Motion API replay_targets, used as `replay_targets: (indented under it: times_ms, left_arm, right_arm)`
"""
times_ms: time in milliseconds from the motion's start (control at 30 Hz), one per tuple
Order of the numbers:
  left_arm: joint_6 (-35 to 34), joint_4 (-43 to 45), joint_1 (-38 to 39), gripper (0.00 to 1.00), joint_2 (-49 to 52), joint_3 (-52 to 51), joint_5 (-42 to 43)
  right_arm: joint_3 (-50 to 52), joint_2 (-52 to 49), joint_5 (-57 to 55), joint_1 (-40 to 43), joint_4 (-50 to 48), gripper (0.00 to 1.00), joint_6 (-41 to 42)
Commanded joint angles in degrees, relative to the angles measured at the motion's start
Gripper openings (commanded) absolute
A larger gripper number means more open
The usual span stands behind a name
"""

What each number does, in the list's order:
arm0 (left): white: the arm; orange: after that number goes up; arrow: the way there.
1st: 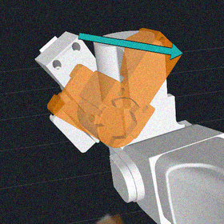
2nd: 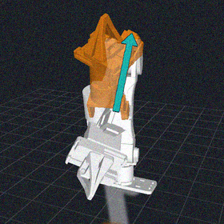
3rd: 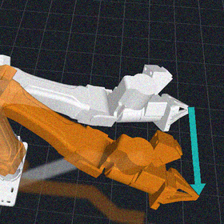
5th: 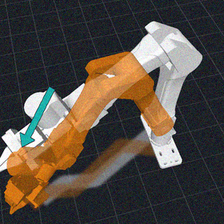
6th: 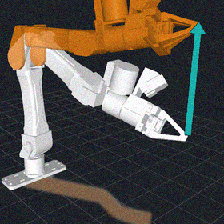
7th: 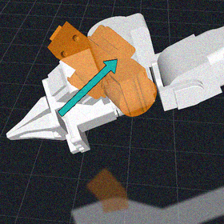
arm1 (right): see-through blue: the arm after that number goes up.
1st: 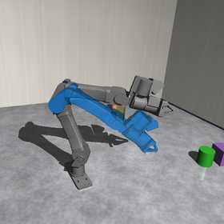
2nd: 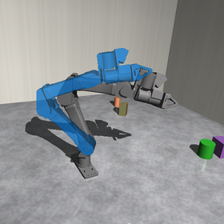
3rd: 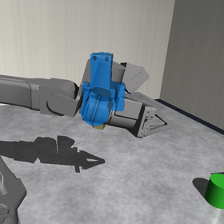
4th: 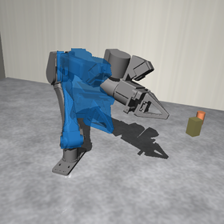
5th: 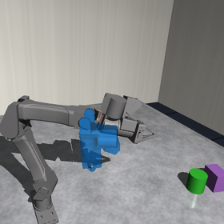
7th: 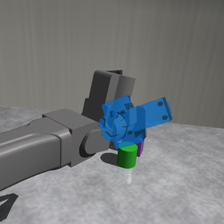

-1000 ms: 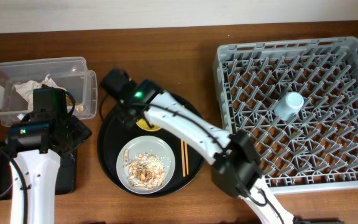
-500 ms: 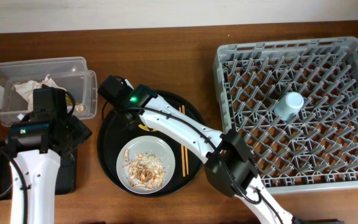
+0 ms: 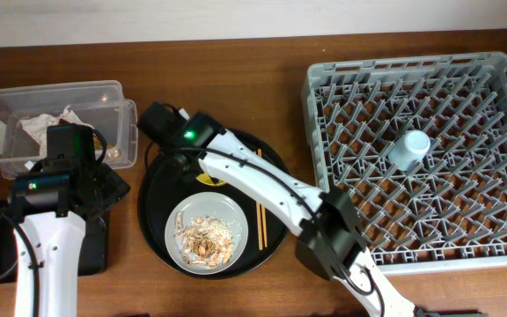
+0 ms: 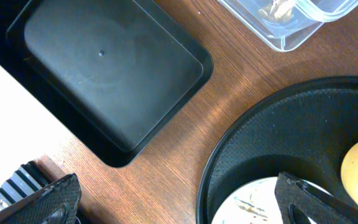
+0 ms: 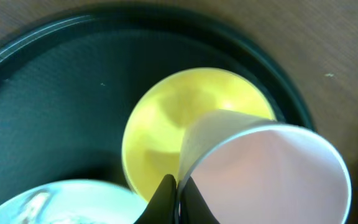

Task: Sort waste into correct bins and load items into the dishwasher rack
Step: 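Grasp the pink cup with the right gripper and lift it, then place the pink cup upside down in the dish rack and release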

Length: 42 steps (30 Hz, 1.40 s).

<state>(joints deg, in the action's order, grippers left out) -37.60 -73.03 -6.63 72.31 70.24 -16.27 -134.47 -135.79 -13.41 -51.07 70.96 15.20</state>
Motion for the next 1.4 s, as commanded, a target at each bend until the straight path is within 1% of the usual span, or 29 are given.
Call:
replay_targets:
  times_ms: [0, 100, 167, 233, 367, 467, 500, 533, 567, 633, 667, 733, 767, 833, 900, 933, 1033, 1100, 1267, 1367]
  left_arm:
    - [-0.7, 0.1, -0.3, 0.99, -0.3, 0.0, 0.1]
    - [-0.7, 0.1, -0.3, 0.99, -0.3, 0.0, 0.0]
    - [-0.7, 0.1, -0.3, 0.99, -0.3, 0.0, 0.0]
    - [-0.7, 0.1, -0.3, 0.99, -0.3, 0.0, 0.1]
    - [-0.7, 0.1, -0.3, 0.99, -0.3, 0.0, 0.1]
    - [-0.7, 0.1, -0.3, 0.99, -0.3, 0.0, 0.0]
    - [-0.7, 0.1, -0.3, 0.99, -0.3, 0.0, 0.0]
    - [-0.7, 0.1, -0.3, 0.99, -0.3, 0.0, 0.1]
    - [-0.7, 0.1, -0.3, 0.99, -0.3, 0.0, 0.1]
    - [-0.7, 0.1, -0.3, 0.99, -0.3, 0.0, 0.0]
    - [-0.7, 0.1, -0.3, 0.99, -0.3, 0.0, 0.1]
    - [-0.7, 0.1, -0.3, 0.99, -0.3, 0.0, 0.1]
    - [-0.7, 0.1, -0.3, 0.99, -0.3, 0.0, 0.1]
    - [-0.7, 0.1, -0.3, 0.99, -0.3, 0.0, 0.0]
    - [-0.7, 0.1, -0.3, 0.99, -0.3, 0.0, 0.0]
    - [-0.7, 0.1, -0.3, 1.00, -0.3, 0.0, 0.1]
    - [-0.7, 0.1, -0.3, 0.99, -0.3, 0.0, 0.0]
    - [-0.7, 0.1, -0.3, 0.99, -0.3, 0.0, 0.1]
    - [-0.7, 0.1, -0.3, 0.99, -0.3, 0.0, 0.0]
    - [-0.7, 0.1, -0.3, 0.99, -0.3, 0.0, 0.1]
  right_arm:
    - [-10.3, 9.8, -0.2, -0.3, 3.8, 0.04, 1.9]
    - [-16.9, 14.5, -1.0, 0.0, 8.7, 0.04, 2.4]
    - [-18.9, 17.6, -2.2, 1.0, 11.1, 0.04, 4.8]
    - [-19.8, 20.9, -2.3, 2.9, 13.0, 0.04, 4.9]
    - [-19.8, 29.0, -2.3, 13.3, 18.9, 0.04, 4.8]
    - [-19.8, 31.6, -1.3, 24.5, 24.5, 0.04, 4.0]
    - [-19.8, 31.7, 1.1, 29.0, 26.3, 0.04, 1.9]
    - [-19.6, 31.7, 4.9, 32.8, 26.4, 0.04, -0.6]
    - [-18.8, 31.6, 11.6, 37.8, 26.2, 0.04, -4.0]
    - [-18.4, 30.5, 23.3, 46.9, 26.3, 0.04, -7.8]
    - [-18.3, 29.4, 31.3, 52.7, 26.4, 0.04, -10.0]
    - [-17.7, 27.4, 44.9, 60.2, 26.3, 0.04, -13.9]
    - [-17.1, 25.5, 55.1, 65.1, 26.4, 0.04, -18.3]
    - [-14.4, 22.5, 67.6, 71.1, 26.4, 0.04, -23.6]
    - [-11.0, 18.8, 74.0, 74.9, 26.2, 0.04, -27.0]
    - [-10.1, 17.7, 75.4, 75.5, 26.1, 0.04, -27.7]
    - [-5.3, 11.6, 84.3, 76.8, 25.7, 0.04, -33.9]
    - [-3.3, 8.3, 88.3, 76.9, 25.1, 0.04, -36.0]
    - [1.2, -2.5, 98.9, 77.0, 20.0, 0.04, -36.2]
    - [1.5, -6.6, 98.9, 77.1, 19.5, 0.04, -36.2]
